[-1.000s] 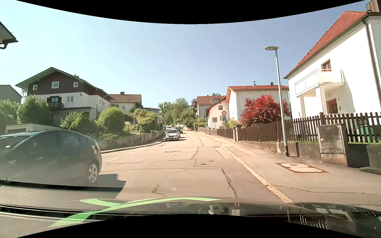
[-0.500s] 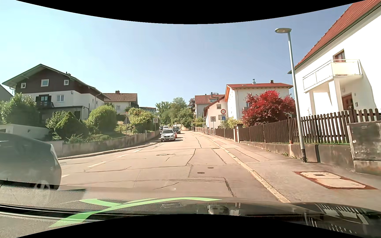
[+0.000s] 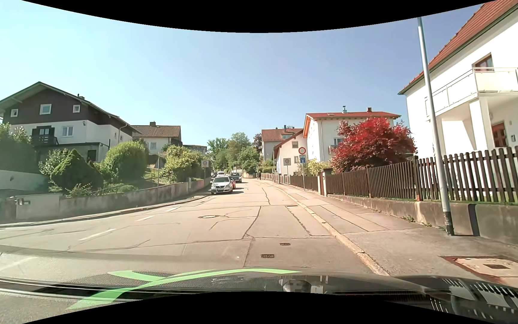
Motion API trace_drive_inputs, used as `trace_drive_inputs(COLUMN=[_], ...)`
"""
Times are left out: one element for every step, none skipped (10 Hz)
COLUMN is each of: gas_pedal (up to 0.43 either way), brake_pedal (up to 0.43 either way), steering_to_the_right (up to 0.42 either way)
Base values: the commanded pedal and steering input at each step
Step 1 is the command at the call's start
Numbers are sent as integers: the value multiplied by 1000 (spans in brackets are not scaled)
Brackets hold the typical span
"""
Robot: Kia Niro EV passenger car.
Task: Follow the waypoints while adhering to traffic rules and regulations
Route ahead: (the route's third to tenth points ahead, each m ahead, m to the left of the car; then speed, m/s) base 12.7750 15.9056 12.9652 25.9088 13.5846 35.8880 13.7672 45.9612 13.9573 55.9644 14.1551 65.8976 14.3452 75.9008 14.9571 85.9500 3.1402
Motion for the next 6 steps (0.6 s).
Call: trace_drive_inputs(gas_pedal=[169, 169, 169, 169, 169, 157], brake_pedal=[0, 0, 0, 0, 0, 0], steering_to_the_right=[26, 24, 17, 14, 14, 14])
